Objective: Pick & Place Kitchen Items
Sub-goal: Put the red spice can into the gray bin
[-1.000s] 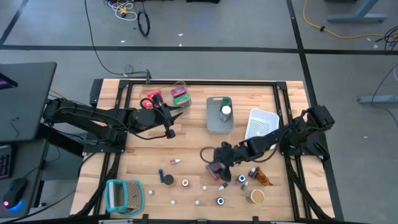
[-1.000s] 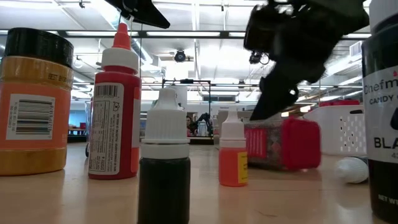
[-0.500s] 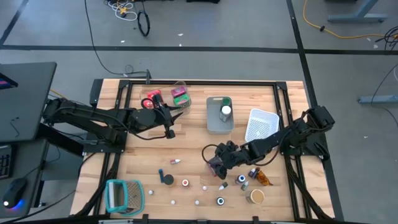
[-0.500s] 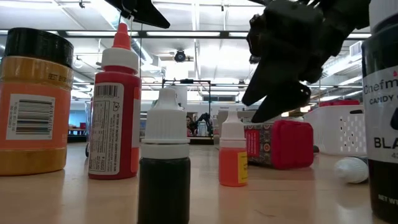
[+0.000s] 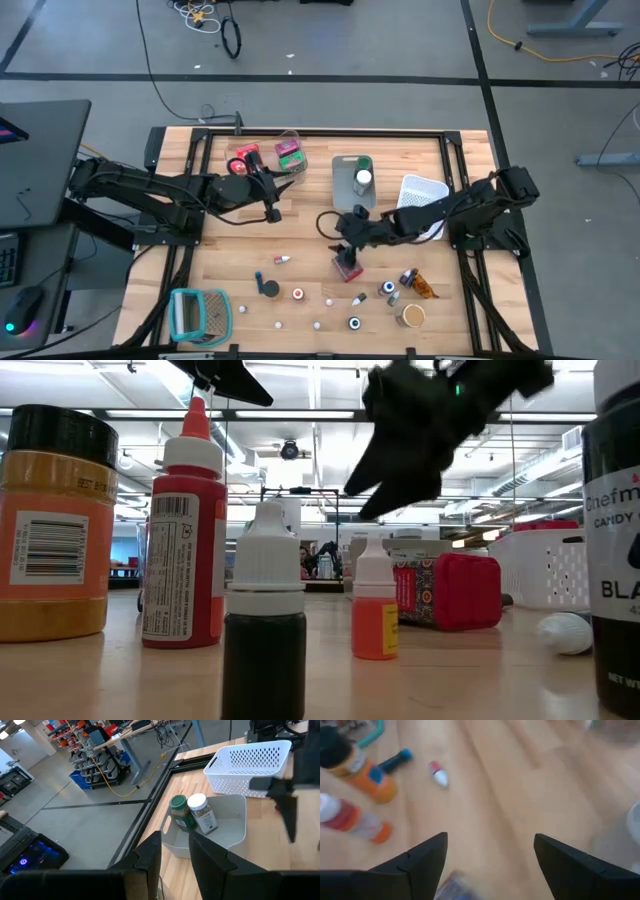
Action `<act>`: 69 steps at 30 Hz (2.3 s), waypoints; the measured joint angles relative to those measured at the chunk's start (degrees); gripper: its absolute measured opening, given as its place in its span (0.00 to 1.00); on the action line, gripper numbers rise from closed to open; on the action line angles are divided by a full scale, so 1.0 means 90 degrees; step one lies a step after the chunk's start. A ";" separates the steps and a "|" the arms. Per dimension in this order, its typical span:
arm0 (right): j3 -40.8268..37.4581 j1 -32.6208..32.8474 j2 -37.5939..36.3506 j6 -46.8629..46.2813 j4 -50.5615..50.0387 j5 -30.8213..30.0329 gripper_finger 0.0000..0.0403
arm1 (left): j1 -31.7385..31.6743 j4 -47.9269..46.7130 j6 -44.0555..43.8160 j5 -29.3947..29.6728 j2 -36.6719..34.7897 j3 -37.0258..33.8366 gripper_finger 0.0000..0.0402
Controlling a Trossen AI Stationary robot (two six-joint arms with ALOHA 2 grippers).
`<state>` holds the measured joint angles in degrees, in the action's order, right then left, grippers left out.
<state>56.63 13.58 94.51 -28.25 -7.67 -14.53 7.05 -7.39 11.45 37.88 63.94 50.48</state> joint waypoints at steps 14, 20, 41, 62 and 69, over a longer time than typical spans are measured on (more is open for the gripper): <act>0.0735 0.0132 0.0067 -0.1571 -0.2070 0.1173 0.83 | -0.0002 -0.0166 0.0017 -0.0011 0.0000 0.0000 0.27; 0.0733 0.0194 0.0067 -0.2082 -0.2083 0.1235 0.92 | -0.0001 -0.0328 0.0000 -0.0063 0.0000 0.0000 0.27; 0.0738 0.0588 0.1181 -0.3134 -0.1686 0.0905 0.94 | -0.0002 -0.0438 -0.0005 -0.0198 0.0000 0.0000 0.27; 0.0720 0.0726 0.1262 -0.2559 -0.2245 0.1448 0.90 | 0.0000 -0.0492 -0.0083 -0.0210 0.0000 0.0000 0.27; 0.0720 0.0856 0.1262 -0.2351 -0.2220 0.1119 0.80 | -0.0002 -0.0586 -0.0153 -0.0235 0.0000 0.0000 0.27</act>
<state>63.11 21.28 105.86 -49.41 -27.64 -4.46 7.03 -12.67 10.07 35.77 63.94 50.48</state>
